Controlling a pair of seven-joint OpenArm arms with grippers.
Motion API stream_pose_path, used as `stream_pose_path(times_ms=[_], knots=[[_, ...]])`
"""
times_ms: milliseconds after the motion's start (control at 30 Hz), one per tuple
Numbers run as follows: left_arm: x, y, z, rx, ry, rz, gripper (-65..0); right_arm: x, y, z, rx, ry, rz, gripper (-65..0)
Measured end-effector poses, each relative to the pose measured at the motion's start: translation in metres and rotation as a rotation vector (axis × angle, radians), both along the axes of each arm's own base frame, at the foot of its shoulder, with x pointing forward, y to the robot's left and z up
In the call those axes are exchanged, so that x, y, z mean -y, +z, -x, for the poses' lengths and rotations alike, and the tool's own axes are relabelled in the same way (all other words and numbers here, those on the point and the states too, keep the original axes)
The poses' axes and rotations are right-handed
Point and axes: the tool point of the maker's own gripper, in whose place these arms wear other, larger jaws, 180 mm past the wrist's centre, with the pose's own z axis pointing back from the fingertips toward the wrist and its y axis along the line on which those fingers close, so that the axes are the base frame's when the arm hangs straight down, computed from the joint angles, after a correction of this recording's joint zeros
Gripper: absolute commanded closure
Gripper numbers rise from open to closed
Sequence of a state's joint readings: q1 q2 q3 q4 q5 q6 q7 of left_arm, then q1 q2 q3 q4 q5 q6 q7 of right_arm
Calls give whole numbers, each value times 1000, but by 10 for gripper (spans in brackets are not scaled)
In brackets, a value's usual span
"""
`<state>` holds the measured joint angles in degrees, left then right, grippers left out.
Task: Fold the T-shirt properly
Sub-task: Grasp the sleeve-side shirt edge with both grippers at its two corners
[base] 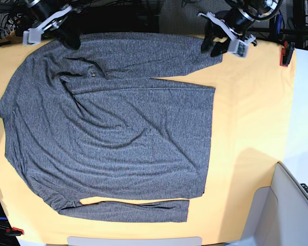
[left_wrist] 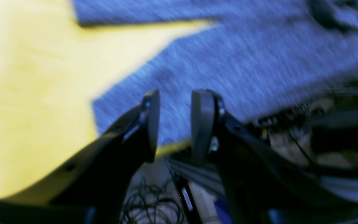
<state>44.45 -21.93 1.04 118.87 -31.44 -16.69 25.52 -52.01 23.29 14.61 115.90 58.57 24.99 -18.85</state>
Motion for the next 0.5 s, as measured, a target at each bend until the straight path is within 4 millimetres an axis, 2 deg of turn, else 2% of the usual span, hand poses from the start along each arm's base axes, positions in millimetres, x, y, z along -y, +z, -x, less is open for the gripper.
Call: stream_pose_path(times_ms=[167,267,367,500], knots=[[-16,14,-13,8,98,104,-187,43,22,-36,-1,-15,45,-171],[-26,25,-20,21,166,180,-187,74,34,-49,4,-26,118,-204],[-38,38,-27,37,231,265,-192,101,26,-54,-24,-98,118,-204],[-53,39,-24,-65,249,303,-228,114,-14,-37,-171,-130,70,-204]])
